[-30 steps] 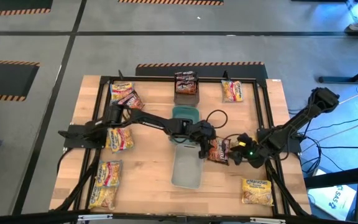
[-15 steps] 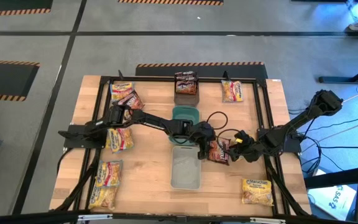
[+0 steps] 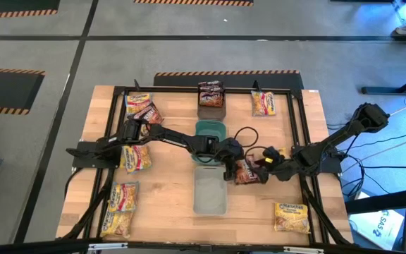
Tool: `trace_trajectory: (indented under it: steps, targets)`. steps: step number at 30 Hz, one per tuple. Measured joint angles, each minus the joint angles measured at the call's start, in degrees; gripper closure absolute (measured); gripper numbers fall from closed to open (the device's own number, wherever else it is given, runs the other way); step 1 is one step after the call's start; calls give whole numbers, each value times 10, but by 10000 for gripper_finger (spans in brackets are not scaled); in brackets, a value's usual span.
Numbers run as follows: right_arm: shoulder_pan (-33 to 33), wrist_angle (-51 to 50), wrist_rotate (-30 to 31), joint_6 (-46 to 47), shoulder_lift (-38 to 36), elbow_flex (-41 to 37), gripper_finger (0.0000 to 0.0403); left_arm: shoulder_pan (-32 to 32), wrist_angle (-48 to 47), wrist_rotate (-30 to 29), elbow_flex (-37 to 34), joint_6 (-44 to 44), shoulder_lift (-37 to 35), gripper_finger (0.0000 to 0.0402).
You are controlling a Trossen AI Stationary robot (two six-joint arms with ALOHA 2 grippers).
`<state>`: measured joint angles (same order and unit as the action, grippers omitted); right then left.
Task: Sort Maruchan noodles
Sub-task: Put the black noodle pack into the black bin
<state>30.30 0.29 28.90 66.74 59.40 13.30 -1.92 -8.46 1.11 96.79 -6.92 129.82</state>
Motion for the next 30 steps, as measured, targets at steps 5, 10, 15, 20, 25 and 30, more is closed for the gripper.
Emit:
trace_trajectory:
  steps: [5, 10, 15, 20, 25, 30]
  targets:
    - [0, -90, -32, -65, -33, 40, 159, 0, -4, -5, 0, 0, -3, 209]
    - [0, -197, -92, -140, -59, 94, 159, -12, -2, -7, 2, 0, -30, 209]
    - [1, -195, -166, -224, -50, 96, 159, -36, -6, -12, 14, 10, -34, 209]
    - [8, -163, -188, -304, -12, 96, 159, -42, -13, -75, 16, 30, -27, 209]
    - [42, -167, -135, -326, 38, 96, 159, -25, -11, -102, 16, 21, -12, 209]
    - [84, -175, -96, -278, 71, 96, 159, -11, -12, -66, 15, -4, 3, 209]
